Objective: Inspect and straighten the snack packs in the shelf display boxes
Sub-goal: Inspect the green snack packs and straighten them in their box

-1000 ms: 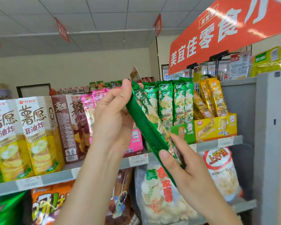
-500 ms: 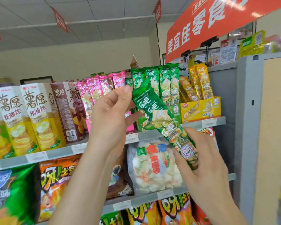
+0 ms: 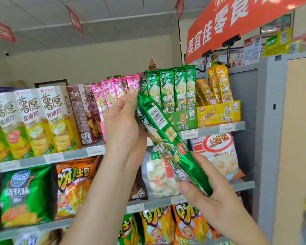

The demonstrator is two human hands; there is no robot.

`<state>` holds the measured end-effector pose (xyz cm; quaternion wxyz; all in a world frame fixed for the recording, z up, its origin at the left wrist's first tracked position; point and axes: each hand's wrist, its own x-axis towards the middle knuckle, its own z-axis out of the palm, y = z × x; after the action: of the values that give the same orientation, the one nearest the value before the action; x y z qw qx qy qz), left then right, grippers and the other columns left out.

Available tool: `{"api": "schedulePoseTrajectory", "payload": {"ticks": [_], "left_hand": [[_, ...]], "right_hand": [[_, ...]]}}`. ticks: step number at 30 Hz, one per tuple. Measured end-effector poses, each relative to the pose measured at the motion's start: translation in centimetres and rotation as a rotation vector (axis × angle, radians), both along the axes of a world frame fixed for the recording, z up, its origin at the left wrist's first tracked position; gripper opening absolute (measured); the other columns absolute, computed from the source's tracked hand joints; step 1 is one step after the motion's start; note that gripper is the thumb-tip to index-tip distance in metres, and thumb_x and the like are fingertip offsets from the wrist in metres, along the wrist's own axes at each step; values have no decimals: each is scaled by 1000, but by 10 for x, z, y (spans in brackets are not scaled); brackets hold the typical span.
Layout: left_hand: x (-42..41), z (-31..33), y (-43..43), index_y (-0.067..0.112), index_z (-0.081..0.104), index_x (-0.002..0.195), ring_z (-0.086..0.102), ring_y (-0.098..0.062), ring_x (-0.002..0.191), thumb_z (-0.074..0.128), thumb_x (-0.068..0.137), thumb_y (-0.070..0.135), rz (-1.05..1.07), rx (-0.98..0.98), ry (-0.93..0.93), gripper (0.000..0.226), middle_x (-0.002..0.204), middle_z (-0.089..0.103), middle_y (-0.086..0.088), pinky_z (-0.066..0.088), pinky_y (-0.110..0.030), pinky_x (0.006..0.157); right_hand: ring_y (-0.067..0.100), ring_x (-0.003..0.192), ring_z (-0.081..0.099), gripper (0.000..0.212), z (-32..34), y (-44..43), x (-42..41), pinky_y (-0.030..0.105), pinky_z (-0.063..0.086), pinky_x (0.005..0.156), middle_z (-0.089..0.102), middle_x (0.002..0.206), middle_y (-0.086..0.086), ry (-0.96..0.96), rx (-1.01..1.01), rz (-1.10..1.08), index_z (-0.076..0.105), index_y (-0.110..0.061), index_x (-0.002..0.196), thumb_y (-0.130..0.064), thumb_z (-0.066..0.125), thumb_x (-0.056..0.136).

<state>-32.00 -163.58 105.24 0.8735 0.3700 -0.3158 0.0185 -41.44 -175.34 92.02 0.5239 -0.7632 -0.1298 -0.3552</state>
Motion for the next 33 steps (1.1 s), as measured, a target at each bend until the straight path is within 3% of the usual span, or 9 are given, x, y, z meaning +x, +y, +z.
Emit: {"api": "schedulePoseTrajectory", "payload": {"ticks": [3, 7, 11, 15, 17, 22, 24, 26, 33], "left_hand": [[1, -7, -2, 19, 73, 62, 63, -6, 57, 53, 98, 31, 4, 54, -7, 44, 62, 67, 6, 51, -20, 53], [1, -19, 0, 26, 70, 93, 70, -6, 78, 65, 77, 61, 33, 260, -99, 39, 82, 74, 8, 54, -21, 66], [-2, -28, 1, 25, 61, 95, 67, -8, 70, 84, 60, 46, 76, 223, -127, 47, 74, 71, 9, 55, -23, 63], [-3, -30, -7, 22, 69, 90, 61, -10, 64, 75, 72, 32, -31, 163, -42, 21, 72, 65, 5, 52, -26, 59], [-2, -31, -13, 21, 70, 97, 61, -13, 70, 70, 77, 32, -94, 143, 27, 23, 80, 64, 2, 52, -26, 61], [4, -29, -21, 20, 70, 106, 63, -15, 69, 57, 89, 39, -286, 92, 124, 29, 82, 66, -3, 54, -27, 63], [5, -30, -23, 16, 67, 111, 63, -15, 72, 46, 99, 36, -393, 28, 124, 31, 85, 66, -4, 55, -27, 67], [6, -31, -26, 13, 63, 114, 62, -16, 73, 39, 103, 35, -459, -9, 121, 34, 88, 66, -6, 54, -27, 69], [11, -32, -31, 10, 61, 113, 66, -15, 75, 50, 85, 56, -189, 192, -21, 55, 95, 74, -6, 54, -28, 67]], "right_hand": [[5, 55, 50, 46, -7, 0, -1, 26, 41, 54, 57, 62, -12, 28, 71, -27, 54, -57, 119, -78, 48, 79], [7, 56, 53, 36, -9, 0, -5, 19, 42, 53, 65, 73, -9, 3, 45, -186, 55, -59, 114, -73, 46, 83], [3, 69, 61, 32, -10, 1, -9, 9, 43, 55, 67, 89, -18, 3, 23, -229, 50, -60, 112, -70, 50, 82], [13, 79, 70, 38, -11, -4, -10, 30, 57, 70, 67, 99, -11, 170, 139, 18, 50, -51, 107, -60, 67, 74], [20, 69, 71, 45, -11, -8, -13, 28, 55, 67, 72, 98, -2, 239, 200, 168, 49, -47, 110, -57, 72, 73], [2, 62, 69, 85, -4, -16, -9, 10, 50, 57, 75, 74, -10, 324, 373, 148, 60, -36, 123, -88, 53, 57], [20, 62, 70, 71, -6, -13, -8, 23, 53, 54, 74, 76, 7, 310, 404, 310, 65, -33, 121, -80, 61, 68], [32, 68, 71, 55, -5, -9, -10, 30, 54, 51, 70, 91, 8, 280, 436, 420, 66, -33, 117, -66, 71, 73], [18, 53, 61, 33, -5, -7, -6, 26, 49, 50, 62, 73, -4, 133, 299, 157, 63, -39, 108, -56, 65, 80]]}}
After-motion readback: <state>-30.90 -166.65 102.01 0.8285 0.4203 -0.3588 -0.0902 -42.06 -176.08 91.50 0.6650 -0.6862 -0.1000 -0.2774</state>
